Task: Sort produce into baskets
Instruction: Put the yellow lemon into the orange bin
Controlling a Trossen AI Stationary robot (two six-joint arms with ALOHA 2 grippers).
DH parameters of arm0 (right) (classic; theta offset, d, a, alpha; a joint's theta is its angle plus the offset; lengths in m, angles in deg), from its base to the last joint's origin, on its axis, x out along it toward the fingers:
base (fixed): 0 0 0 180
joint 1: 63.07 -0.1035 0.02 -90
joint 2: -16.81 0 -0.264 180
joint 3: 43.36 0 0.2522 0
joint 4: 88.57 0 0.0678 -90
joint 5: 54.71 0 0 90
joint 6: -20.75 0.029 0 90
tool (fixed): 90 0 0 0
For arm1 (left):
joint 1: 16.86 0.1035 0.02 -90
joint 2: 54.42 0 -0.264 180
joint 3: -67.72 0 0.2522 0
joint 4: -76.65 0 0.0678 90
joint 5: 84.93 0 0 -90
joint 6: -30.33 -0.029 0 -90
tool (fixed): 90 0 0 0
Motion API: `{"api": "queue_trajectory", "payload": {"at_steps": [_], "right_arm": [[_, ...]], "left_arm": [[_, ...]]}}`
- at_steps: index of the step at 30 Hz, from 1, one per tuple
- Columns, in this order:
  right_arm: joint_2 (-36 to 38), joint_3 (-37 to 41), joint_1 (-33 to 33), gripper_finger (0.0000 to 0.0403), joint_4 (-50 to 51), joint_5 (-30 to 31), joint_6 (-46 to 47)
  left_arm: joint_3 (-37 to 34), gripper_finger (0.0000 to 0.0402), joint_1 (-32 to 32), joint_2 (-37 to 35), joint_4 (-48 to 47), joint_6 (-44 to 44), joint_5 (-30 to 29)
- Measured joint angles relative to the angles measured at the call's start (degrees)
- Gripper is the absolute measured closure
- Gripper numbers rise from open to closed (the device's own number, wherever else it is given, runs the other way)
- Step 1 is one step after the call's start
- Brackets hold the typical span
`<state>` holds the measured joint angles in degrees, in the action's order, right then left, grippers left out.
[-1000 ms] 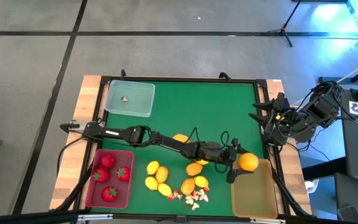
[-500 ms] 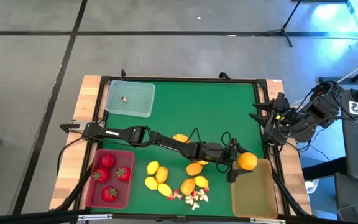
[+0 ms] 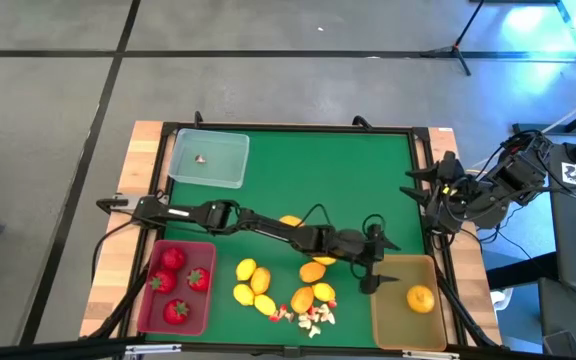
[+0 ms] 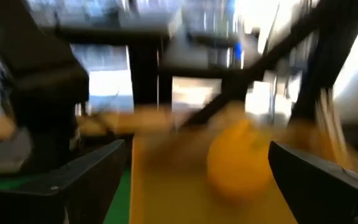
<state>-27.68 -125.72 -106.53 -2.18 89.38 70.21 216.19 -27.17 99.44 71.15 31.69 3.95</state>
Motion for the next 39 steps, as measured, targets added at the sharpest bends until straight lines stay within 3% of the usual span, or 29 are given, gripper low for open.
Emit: {"api": "queue_trajectory", "payload": {"at_steps": [8,11,18,22,31,39], "right_arm": [[0.00,-0.02,0.00,0.0182,-0.02,-1.31,0.15],[-0.32,-0.02,0.00,0.0182,-0.05,-1.95,0.24],[-0.39,-0.02,-0.02,0.0182,-0.07,-4.16,0.22],[-0.39,-0.02,-0.02,0.0182,-0.07,-4.16,0.22],[-0.39,-0.02,-0.01,0.0182,0.06,-5.05,0.19],[-0.39,-0.02,-0.02,0.0182,1.86,-5.28,0.18]], "left_arm": [[0.38,0.0023,0.86,-18.13,-34.75,-10.60,-3.80],[0.10,0.0023,1.03,-21.81,-47.14,-11.99,-5.25],[0.27,0.0035,2.39,-28.90,-74.61,-5.23,-8.01],[-1.14,0.0044,2.58,-27.93,-87.63,-2.72,-8.00],[-17.03,0.0061,1.14,-28.12,-86.03,-4.80,-8.20],[-25.01,0.0071,3.97,-29.82,-74.55,-9.71,-8.81]]}}
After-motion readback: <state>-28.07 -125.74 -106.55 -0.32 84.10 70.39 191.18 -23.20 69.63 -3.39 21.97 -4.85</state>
